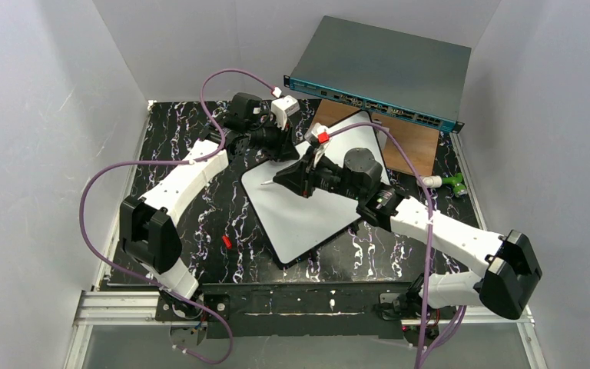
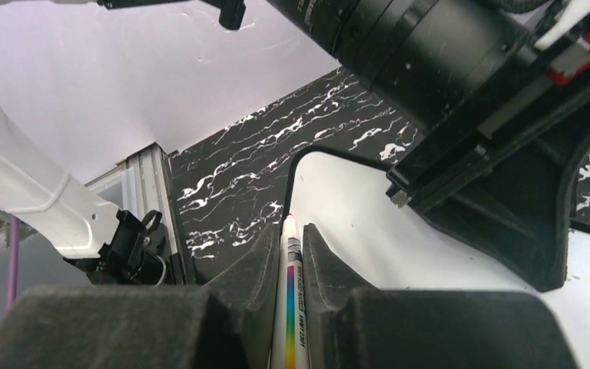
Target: Write a sentence on the whiteboard
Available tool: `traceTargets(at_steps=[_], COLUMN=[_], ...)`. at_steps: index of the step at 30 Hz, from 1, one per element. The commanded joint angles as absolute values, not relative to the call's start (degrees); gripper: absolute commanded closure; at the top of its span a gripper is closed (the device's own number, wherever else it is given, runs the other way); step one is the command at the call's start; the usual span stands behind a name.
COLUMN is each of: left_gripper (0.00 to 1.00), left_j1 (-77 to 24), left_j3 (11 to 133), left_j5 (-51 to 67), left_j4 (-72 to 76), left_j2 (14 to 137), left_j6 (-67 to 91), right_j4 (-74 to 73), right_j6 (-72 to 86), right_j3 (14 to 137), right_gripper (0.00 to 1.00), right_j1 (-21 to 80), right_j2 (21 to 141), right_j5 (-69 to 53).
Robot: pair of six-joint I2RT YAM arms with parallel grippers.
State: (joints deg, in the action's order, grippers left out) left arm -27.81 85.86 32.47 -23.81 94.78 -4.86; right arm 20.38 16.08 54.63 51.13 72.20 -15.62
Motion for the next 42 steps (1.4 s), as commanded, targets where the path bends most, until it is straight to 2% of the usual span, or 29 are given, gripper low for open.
traceTargets(at_steps=[1, 31, 42], left_gripper=[1.00, 1.00, 1.00], left_j1=[-29.80, -29.83, -29.83], left_j3=[81.32, 85.27, 85.91], left_j5=[25.81, 24.72, 24.66], left_j4=[-34.89, -35.48, -35.95], left_j2=[96.56, 97.66, 97.65], left_j6=[-11.54, -11.34, -11.53], right_j4=[25.49, 26.64, 25.55], right_j6=[15.12, 15.03, 15.06], right_j3=[58.32, 54.04, 50.57], right_gripper=[0.99, 0.99, 0.99], right_j1=[51.61, 51.68, 51.68], right_j2=[73.47, 79.07, 77.69], right_j5=[-15.74, -10.01, -9.93])
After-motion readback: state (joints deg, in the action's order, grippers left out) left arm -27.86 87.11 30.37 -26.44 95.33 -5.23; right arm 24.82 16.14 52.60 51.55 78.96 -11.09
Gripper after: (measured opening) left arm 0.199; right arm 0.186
